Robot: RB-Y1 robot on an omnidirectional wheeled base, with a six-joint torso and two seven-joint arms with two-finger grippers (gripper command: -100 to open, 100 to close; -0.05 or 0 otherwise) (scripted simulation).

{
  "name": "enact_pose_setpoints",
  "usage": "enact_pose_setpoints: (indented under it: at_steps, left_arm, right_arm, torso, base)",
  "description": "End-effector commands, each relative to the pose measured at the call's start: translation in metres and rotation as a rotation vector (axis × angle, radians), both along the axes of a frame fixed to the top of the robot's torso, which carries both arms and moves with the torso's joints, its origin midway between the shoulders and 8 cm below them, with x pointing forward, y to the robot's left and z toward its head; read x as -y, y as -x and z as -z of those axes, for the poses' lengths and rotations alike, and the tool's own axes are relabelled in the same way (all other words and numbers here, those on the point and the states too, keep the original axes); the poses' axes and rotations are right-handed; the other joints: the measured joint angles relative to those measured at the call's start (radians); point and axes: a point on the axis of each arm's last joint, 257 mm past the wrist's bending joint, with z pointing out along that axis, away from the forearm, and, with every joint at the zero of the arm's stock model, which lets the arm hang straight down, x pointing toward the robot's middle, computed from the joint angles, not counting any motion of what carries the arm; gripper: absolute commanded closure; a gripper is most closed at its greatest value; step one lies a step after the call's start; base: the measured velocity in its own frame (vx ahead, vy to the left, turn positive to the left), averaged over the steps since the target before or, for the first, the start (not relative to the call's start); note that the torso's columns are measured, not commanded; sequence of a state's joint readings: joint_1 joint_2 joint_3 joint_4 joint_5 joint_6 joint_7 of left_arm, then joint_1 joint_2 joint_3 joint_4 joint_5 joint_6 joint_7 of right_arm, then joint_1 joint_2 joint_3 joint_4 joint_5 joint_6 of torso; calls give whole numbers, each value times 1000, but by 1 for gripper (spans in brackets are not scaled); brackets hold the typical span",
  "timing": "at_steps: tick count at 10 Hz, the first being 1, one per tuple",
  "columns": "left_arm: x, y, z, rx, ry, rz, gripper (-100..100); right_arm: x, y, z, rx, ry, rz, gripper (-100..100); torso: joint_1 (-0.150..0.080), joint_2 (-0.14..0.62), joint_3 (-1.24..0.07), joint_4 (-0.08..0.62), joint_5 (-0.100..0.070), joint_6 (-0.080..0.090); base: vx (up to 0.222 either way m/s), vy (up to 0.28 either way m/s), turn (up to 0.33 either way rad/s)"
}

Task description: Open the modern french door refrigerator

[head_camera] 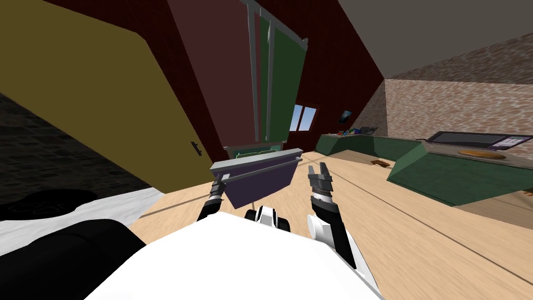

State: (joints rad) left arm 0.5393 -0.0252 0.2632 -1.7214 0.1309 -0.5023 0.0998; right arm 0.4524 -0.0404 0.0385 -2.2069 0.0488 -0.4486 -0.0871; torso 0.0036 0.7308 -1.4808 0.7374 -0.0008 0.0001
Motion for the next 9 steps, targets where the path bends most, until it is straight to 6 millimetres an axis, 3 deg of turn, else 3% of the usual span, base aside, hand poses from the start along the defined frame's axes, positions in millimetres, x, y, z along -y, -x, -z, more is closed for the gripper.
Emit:
enact_pose_setpoints:
  at_steps: [1, 7, 8, 9]
  left_arm:
    - [-5, 5, -15, 7, -3, -6, -100]
    - [-15, 20, -46, 3, -1, -18, -100]
    - [-15, 20, -48, 7, -3, -18, -100]
    - [-14, 24, -32, -27, 14, -22, -100]
  right_arm:
    - [0, 0, 0, 0, 0, 0, 0]
    - [0, 0, 0, 0, 0, 0, 0]
    - [0, 0, 0, 0, 0, 0, 0]
    - [0, 0, 0, 0, 0, 0, 0]
  torso:
    - [-1, 1, 0, 0, 0, 0]
    - [-13, 16, 7, 8, -9, -1]
    - [-14, 16, 7, 8, -10, -1]
    - [-15, 17, 7, 10, -12, -2]
  base:
    - [46, 4, -20]
    - [19, -10, -26]
    - [8, -10, -8]
    - [8, 2, -1]
